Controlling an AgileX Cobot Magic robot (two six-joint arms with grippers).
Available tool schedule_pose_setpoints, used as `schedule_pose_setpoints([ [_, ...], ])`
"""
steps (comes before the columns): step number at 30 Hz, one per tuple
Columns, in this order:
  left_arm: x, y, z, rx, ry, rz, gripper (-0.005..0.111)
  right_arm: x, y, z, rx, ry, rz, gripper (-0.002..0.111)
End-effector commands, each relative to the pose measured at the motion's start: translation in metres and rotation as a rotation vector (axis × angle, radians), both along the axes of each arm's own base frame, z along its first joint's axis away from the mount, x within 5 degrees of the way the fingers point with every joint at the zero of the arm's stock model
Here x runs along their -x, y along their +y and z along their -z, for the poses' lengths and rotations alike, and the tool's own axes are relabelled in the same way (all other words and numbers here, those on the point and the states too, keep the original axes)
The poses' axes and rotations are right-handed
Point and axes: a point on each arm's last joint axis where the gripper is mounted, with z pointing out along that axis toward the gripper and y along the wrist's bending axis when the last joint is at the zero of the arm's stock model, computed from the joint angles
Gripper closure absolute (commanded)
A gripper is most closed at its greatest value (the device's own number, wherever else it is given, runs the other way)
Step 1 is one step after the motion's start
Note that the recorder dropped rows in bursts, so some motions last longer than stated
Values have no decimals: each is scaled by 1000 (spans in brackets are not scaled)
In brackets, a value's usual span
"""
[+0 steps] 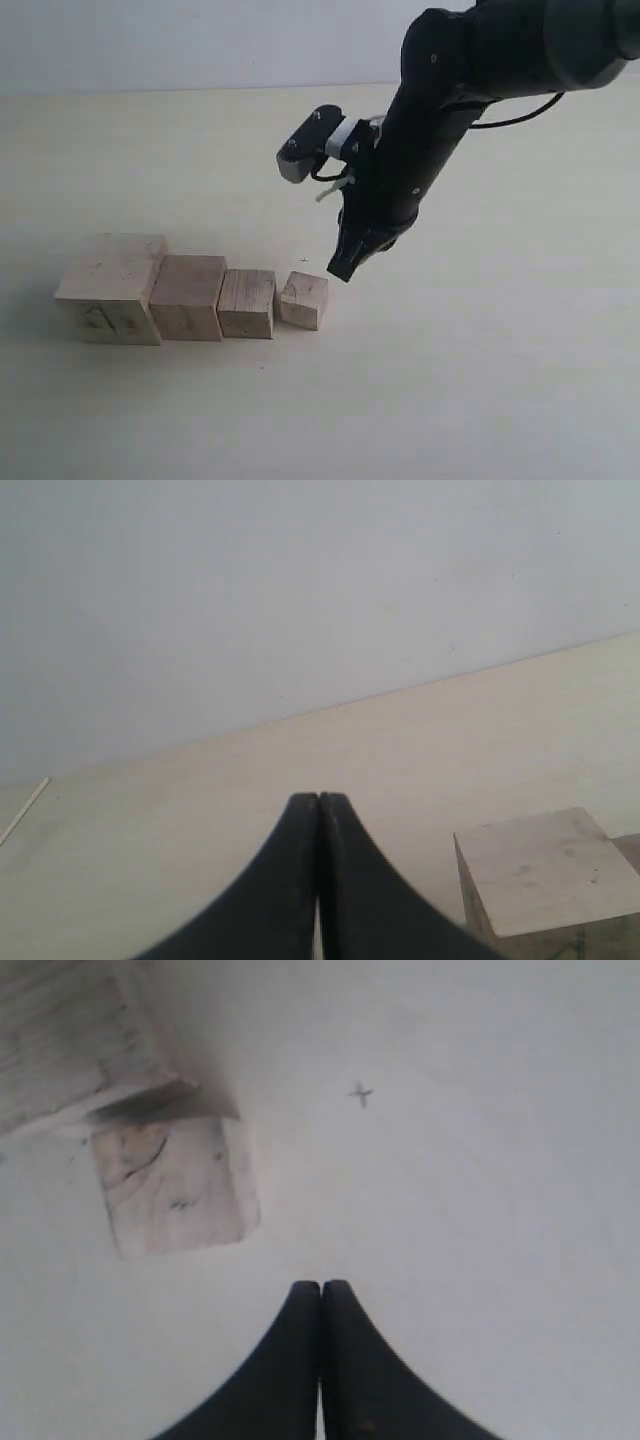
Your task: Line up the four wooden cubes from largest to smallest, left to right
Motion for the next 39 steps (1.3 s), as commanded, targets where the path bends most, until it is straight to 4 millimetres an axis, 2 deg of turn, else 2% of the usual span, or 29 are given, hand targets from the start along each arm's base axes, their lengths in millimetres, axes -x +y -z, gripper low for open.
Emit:
schedule_pose_setpoints([
  [1, 0, 0, -1, 10, -10, -3, 107, 7, 0, 27, 20, 119, 9, 108],
  [4, 0, 0, -1, 10, -10, -3, 107, 10, 10, 39, -39, 154, -47, 108],
  [10, 0, 0, -1, 10, -10, -3, 107, 13, 29, 40, -100, 46, -90, 108],
  [17, 0, 0, -1, 10, -10, -3, 107, 14, 28, 41, -82, 41, -110, 108],
  [20, 0, 0, -1, 10, -10, -3, 107, 15, 23, 33, -36, 32, -136, 108],
  [23, 0, 0, -1, 10, -10, -3, 107, 12, 13, 11, 26, -53, -89, 108],
  [26, 0, 0, -1, 10, -10, -3, 107, 9, 1, -26, 49, -172, 1, 108],
  [31, 0, 0, -1, 10, -10, -3, 107, 25, -23, -106, -108, -348, 173, 108],
  [35, 0, 0, -1, 10, -10, -3, 107, 58, -54, -155, -331, -482, 256, 108],
  [37, 0, 0, -1, 10, -10, -3, 107, 88, -82, -161, -447, -552, 273, 108],
  [38, 0, 0, -1, 10, -10, -3, 107, 108, -100, -156, -502, -577, 281, 108],
  [39, 0, 0, -1, 10, -10, -3, 107, 119, -110, -151, -530, -587, 286, 108],
])
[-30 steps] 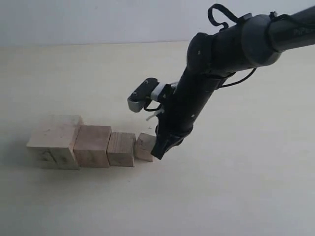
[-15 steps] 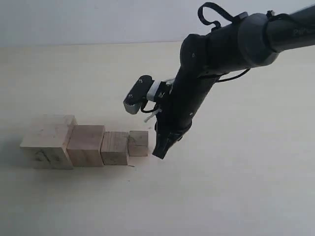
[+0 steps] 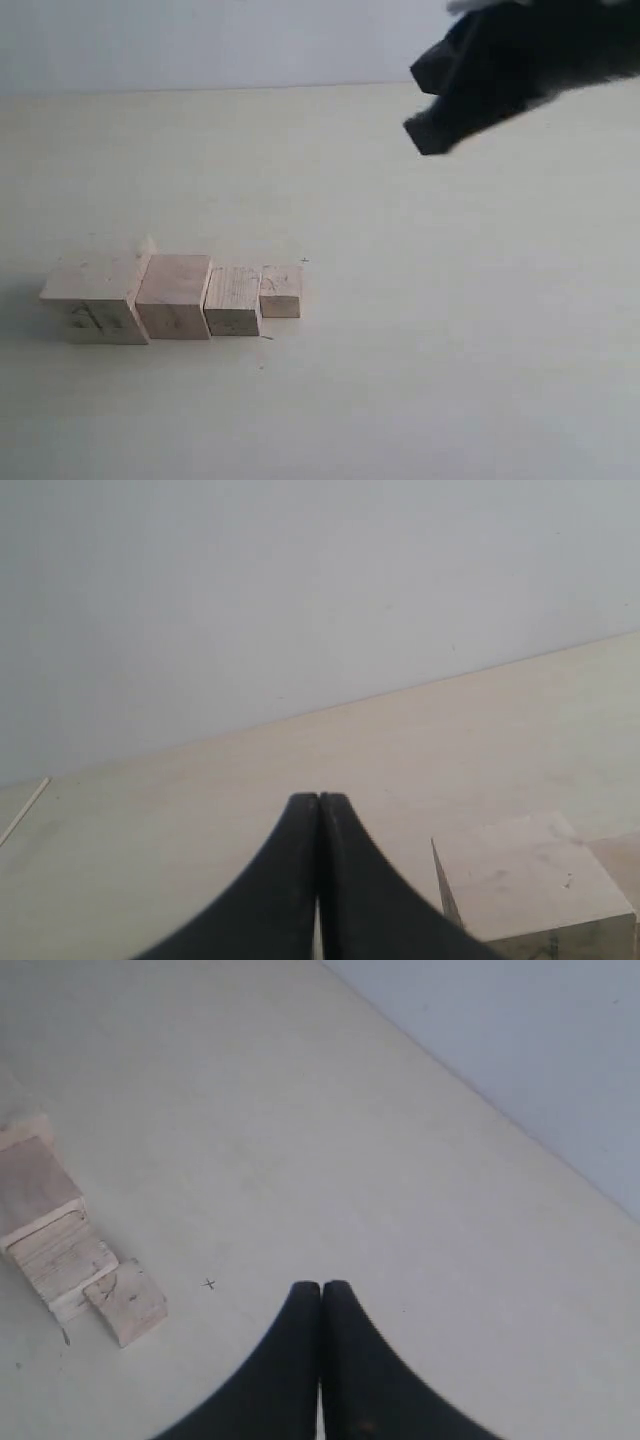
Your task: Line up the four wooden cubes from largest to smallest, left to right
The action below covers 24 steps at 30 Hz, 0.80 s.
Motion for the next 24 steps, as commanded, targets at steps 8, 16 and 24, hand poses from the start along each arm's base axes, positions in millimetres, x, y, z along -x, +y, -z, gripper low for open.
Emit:
schedule_pose_setpoints([
  [8, 0, 0, -1, 10, -10, -3, 107, 117, -111, 96, -439, -202, 50, 108],
  [16, 0, 0, -1, 10, -10, -3, 107, 137, -130, 122, -539, -291, 43, 108],
  [24, 0, 0, -1, 10, -10, -3, 107, 139, -132, 120, -527, -340, 23, 108],
])
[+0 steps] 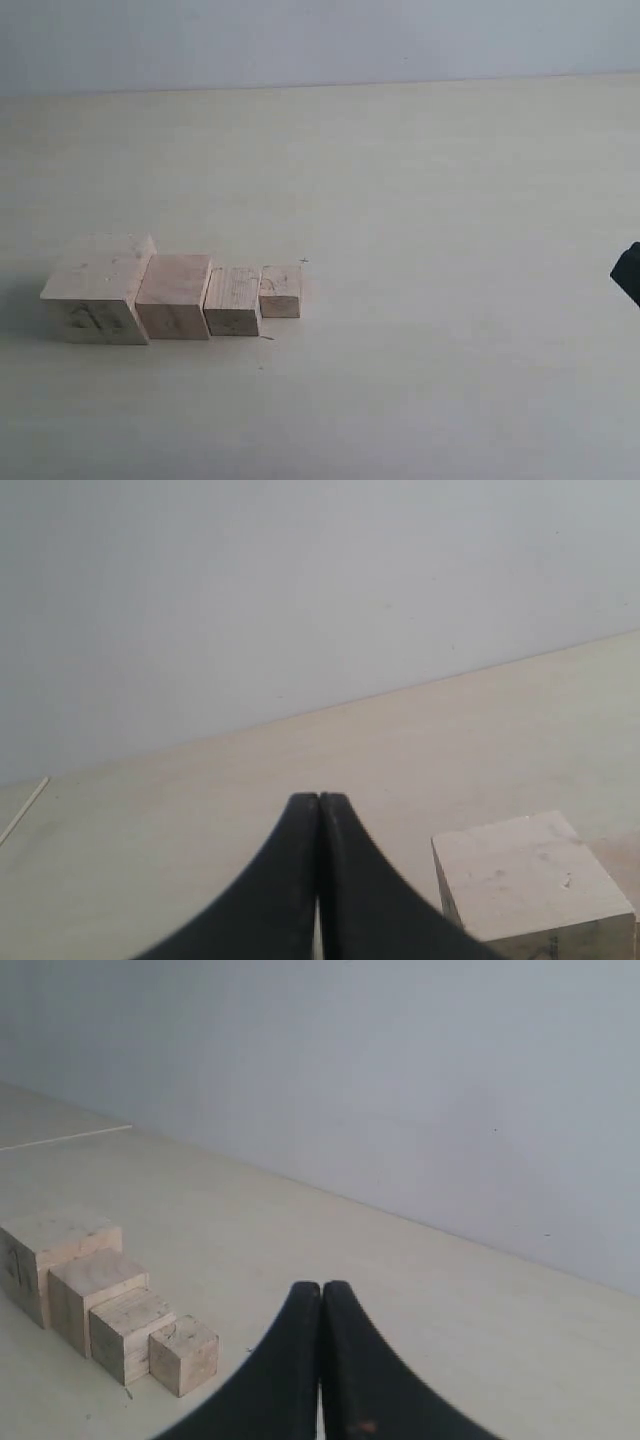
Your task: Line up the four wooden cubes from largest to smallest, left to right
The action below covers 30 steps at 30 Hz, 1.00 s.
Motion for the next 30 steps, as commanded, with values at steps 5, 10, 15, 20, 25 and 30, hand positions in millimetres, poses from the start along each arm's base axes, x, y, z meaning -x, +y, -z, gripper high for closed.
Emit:
schedule_pose_setpoints([
  [5, 0, 0, -1, 10, -12, -3, 107, 0, 0, 1, 13, -16, -2, 108],
  [10, 0, 0, -1, 10, -12, -3, 107, 1, -1, 0, 4, -26, 4, 108],
  [15, 0, 0, -1, 10, -12, -3, 107, 0, -15, -5, -49, -88, 179, 108],
  [20, 0, 0, -1, 10, -12, -3, 107, -3, -31, -9, -135, -100, 444, 108],
  [25, 0, 0, -1, 10, -12, -3, 107, -5, -37, -5, -138, -57, 559, 108],
  [30, 0, 0, -1, 10, -12, -3, 107, -5, -36, 1, -105, -1, 558, 108],
])
